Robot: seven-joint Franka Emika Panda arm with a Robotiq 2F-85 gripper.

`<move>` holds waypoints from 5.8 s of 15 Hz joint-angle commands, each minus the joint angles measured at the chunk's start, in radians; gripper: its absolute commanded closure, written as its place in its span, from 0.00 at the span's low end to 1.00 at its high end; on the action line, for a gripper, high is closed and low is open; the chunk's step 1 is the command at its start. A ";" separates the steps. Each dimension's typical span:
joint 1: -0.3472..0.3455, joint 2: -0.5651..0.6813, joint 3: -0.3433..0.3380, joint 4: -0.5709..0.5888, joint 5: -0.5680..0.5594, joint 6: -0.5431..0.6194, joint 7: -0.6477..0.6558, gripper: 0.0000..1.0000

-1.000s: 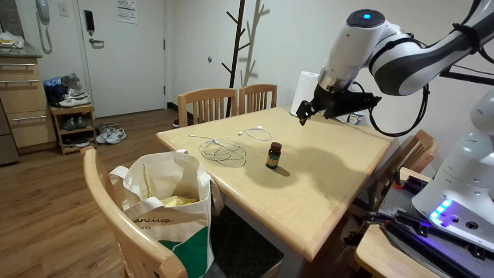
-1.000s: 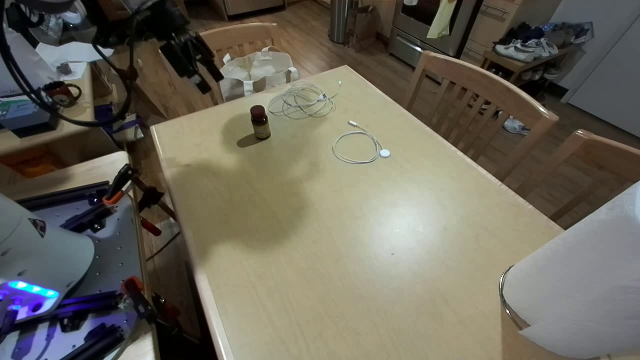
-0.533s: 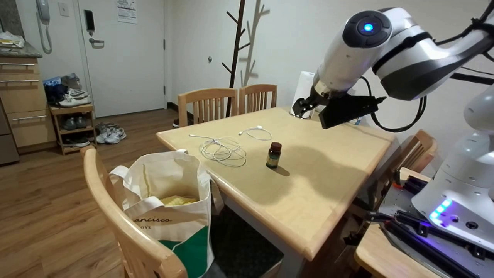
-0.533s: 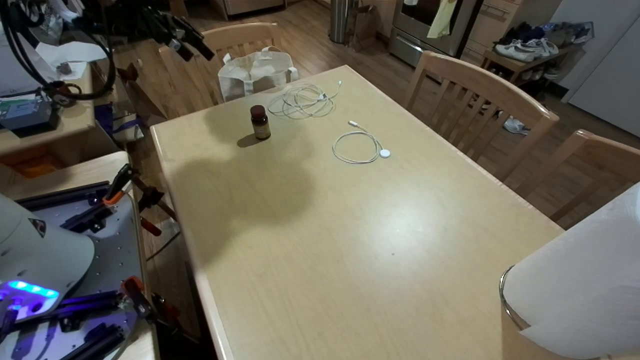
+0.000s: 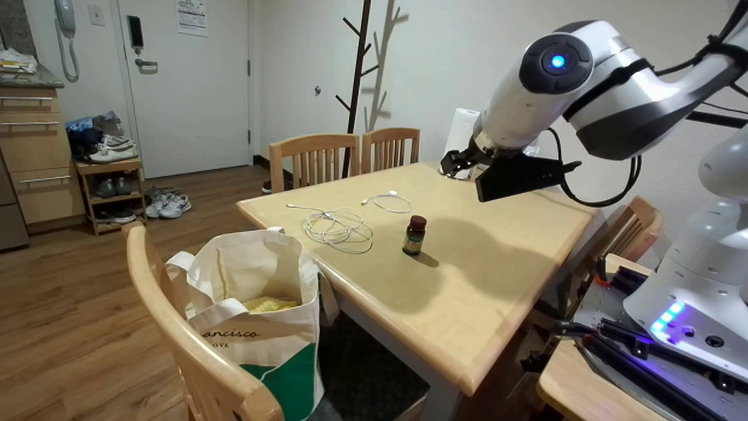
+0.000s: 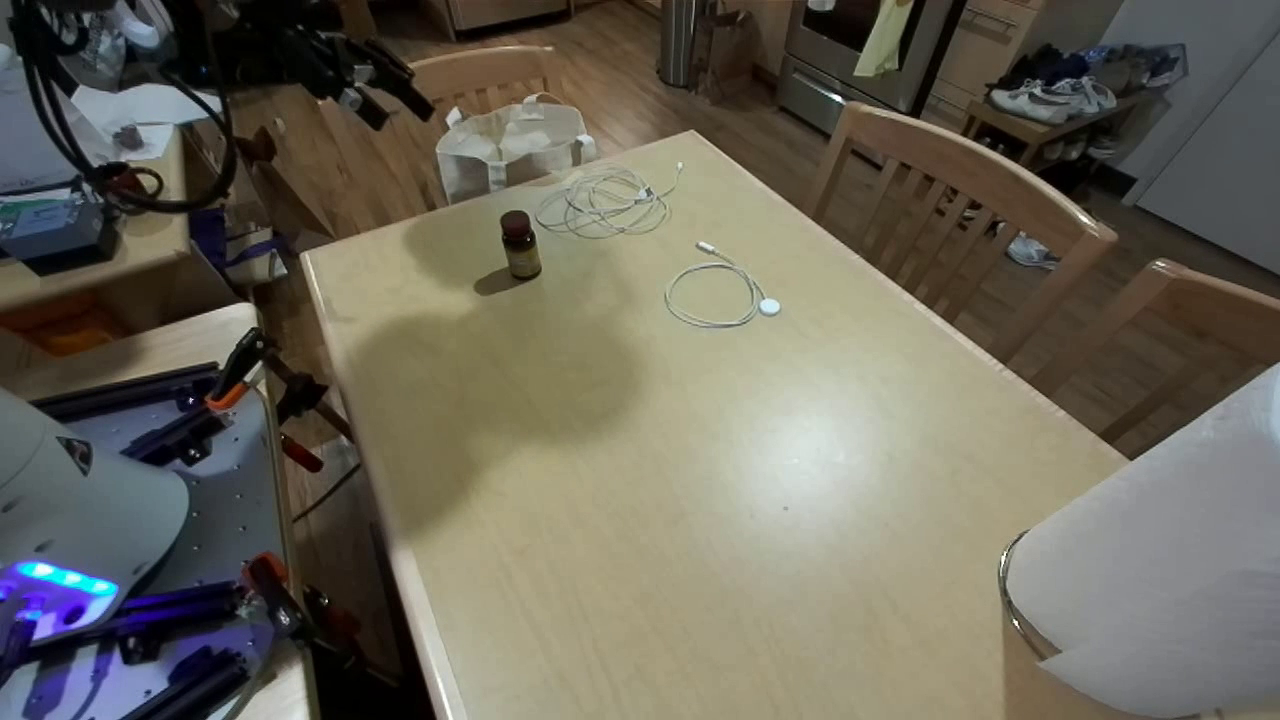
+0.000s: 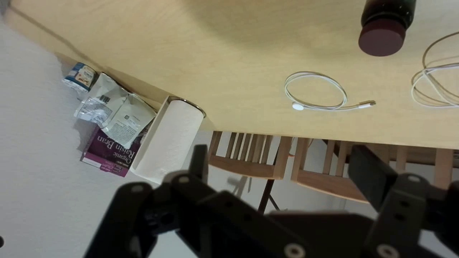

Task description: Move the bottle slightly to the right

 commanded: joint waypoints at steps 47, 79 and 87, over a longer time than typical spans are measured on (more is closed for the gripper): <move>-0.993 -0.634 0.897 0.161 0.228 0.693 -0.100 0.00; -0.842 -1.239 0.787 0.400 1.242 0.299 -0.466 0.00; -0.823 -1.281 0.791 0.401 1.302 0.304 -0.380 0.66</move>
